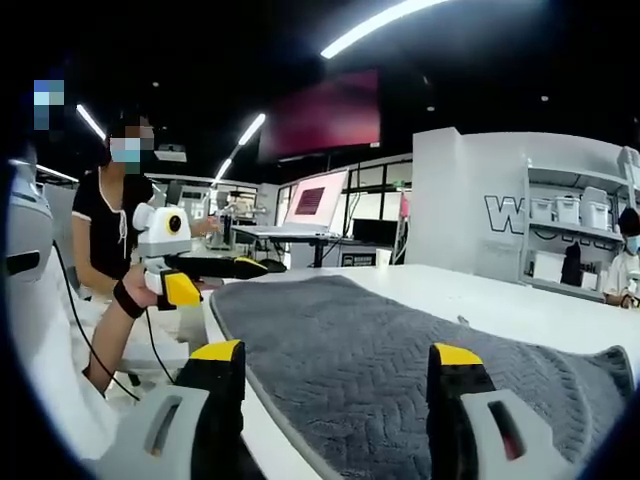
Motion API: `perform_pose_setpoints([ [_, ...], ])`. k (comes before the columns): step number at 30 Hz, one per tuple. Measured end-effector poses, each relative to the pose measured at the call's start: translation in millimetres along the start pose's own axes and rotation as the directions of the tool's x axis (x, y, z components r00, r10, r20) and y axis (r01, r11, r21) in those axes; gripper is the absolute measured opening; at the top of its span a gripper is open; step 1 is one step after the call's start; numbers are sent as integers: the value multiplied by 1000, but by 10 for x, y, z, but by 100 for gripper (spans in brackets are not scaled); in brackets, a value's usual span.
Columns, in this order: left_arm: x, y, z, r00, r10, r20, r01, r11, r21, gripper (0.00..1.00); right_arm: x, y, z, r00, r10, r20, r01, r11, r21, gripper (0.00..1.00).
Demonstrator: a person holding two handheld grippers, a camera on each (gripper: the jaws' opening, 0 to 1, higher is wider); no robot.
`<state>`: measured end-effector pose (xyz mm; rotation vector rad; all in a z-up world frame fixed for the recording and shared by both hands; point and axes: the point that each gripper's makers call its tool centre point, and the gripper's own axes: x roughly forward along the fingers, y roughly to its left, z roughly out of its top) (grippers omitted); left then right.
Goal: Open the folded towel by lifting each exposed corner and separating the folded layers until the towel lies flat within the target outline without major curled edges
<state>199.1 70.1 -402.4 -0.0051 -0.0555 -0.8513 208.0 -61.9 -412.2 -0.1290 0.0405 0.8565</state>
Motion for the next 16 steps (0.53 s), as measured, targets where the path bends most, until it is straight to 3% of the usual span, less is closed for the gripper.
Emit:
perform_pose_setpoints([
  [16, 20, 3, -46, 1000, -2, -8, 2, 1000, -8, 74, 12, 83, -1, 999, 29, 16, -30, 999, 27, 72],
])
